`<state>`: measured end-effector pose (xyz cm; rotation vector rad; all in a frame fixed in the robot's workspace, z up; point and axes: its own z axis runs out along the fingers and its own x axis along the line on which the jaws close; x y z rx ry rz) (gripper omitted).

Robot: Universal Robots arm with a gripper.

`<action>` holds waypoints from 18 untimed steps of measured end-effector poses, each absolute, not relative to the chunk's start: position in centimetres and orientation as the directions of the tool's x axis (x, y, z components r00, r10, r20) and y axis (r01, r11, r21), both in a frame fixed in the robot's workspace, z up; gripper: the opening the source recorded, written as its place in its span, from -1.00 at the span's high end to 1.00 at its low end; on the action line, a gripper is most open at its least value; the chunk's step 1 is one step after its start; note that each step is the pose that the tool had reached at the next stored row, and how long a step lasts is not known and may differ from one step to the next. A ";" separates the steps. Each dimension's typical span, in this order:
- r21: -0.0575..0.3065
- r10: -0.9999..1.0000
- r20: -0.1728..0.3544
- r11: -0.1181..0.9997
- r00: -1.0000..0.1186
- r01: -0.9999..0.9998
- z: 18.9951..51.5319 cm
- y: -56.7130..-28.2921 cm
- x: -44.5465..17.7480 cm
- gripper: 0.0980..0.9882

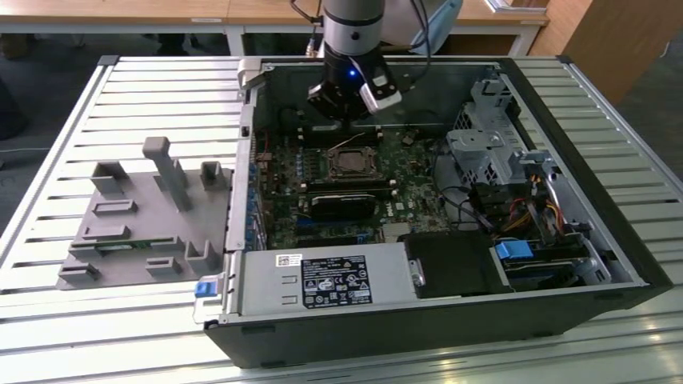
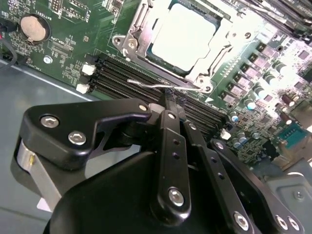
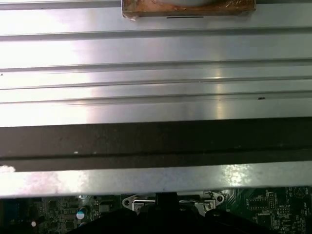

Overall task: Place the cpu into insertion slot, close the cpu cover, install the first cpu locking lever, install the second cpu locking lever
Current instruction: 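Install the first cpu locking lever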

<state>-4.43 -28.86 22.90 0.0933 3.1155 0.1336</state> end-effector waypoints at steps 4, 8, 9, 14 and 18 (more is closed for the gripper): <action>0.086 0.061 -0.019 0.995 -0.998 0.059 22.7 -28.8 -4.1 0.98; 0.086 0.061 -0.019 0.995 -0.998 0.059 22.5 -28.8 -3.7 0.98; 0.086 0.061 -0.019 0.995 -0.998 0.059 22.4 -28.8 -3.6 0.98; 0.086 0.061 -0.019 0.995 -0.998 0.059 22.3 -28.7 -3.2 0.98; 0.086 0.061 -0.019 0.995 -0.998 0.059 22.1 -28.6 -2.9 0.98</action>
